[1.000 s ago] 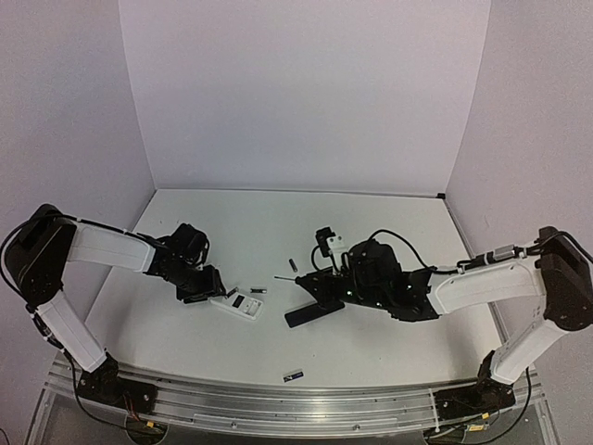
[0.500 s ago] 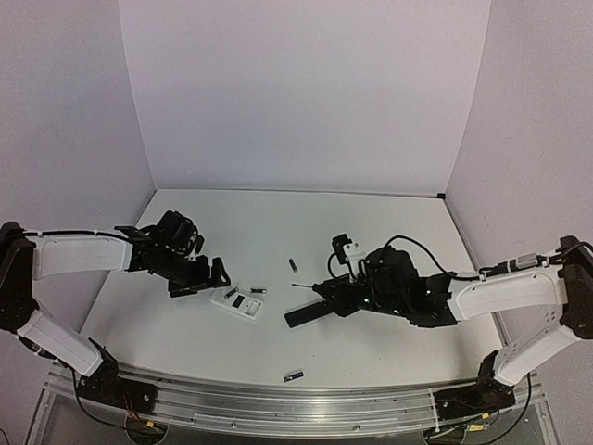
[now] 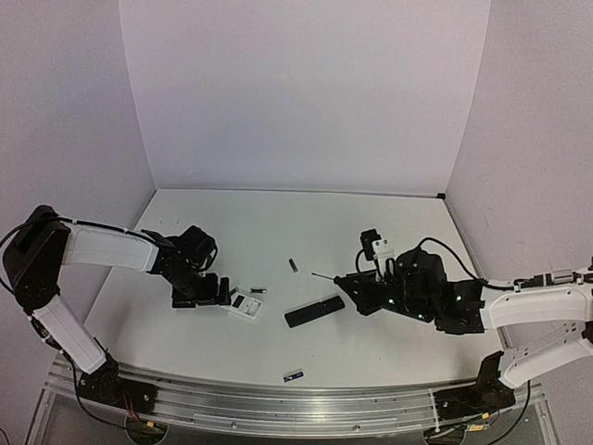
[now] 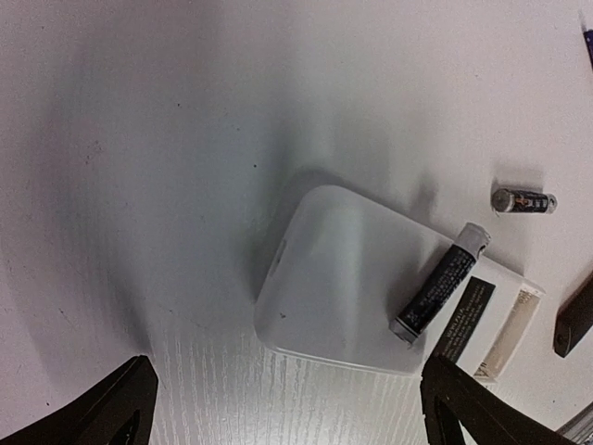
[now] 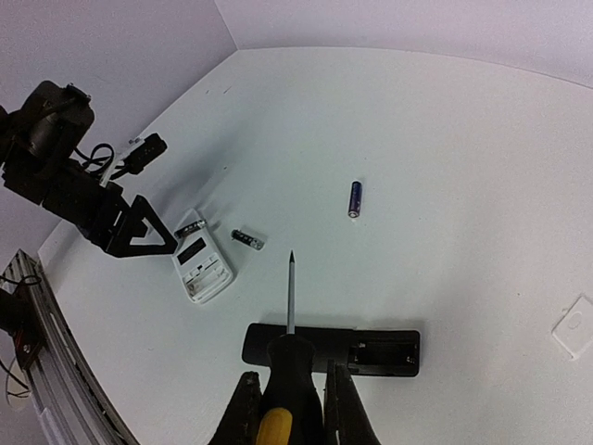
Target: Unload the batteries from the remote control
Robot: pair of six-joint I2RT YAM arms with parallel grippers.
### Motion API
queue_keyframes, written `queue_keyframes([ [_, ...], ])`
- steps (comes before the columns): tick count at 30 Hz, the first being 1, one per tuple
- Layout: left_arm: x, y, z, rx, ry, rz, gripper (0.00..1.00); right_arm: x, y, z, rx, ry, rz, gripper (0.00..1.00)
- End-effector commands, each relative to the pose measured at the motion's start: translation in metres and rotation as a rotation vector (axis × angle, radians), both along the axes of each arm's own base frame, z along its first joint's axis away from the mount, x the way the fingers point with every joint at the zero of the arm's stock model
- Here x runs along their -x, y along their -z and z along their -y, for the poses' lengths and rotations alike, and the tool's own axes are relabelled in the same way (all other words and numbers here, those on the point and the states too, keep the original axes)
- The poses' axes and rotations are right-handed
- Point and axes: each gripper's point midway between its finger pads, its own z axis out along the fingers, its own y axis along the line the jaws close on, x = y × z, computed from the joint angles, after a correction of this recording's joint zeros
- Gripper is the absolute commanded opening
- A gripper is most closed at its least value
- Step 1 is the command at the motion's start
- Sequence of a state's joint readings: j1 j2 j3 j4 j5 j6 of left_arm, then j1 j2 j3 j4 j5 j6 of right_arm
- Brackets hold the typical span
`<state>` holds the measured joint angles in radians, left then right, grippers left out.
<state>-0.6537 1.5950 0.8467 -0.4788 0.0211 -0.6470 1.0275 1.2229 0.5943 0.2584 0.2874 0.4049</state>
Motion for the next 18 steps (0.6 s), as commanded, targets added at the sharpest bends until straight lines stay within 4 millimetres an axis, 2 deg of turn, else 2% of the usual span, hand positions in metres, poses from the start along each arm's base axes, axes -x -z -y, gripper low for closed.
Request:
queue_keyframes([
  [1, -0.021, -0.006, 0.001, -0.044, -0.032, 0.052, 1.00, -0.003, -0.002, 0.015, 0.013, 0.062, 0.021, 0.00],
  [5, -0.026, 0.007, -0.008, -0.127, -0.067, 0.030, 1.00, -0.003, -0.006, 0.023, 0.014, 0.083, 0.034, 0.00],
  [8, -0.031, 0.008, -0.008, -0.140, -0.092, 0.030, 1.00, -0.002, -0.008, 0.028, 0.011, 0.093, 0.035, 0.00],
  [18, -0.052, -0.009, -0.013, -0.197, -0.145, 0.090, 1.00, -0.010, 0.000, 0.052, 0.112, 0.190, 0.066, 0.00],
])
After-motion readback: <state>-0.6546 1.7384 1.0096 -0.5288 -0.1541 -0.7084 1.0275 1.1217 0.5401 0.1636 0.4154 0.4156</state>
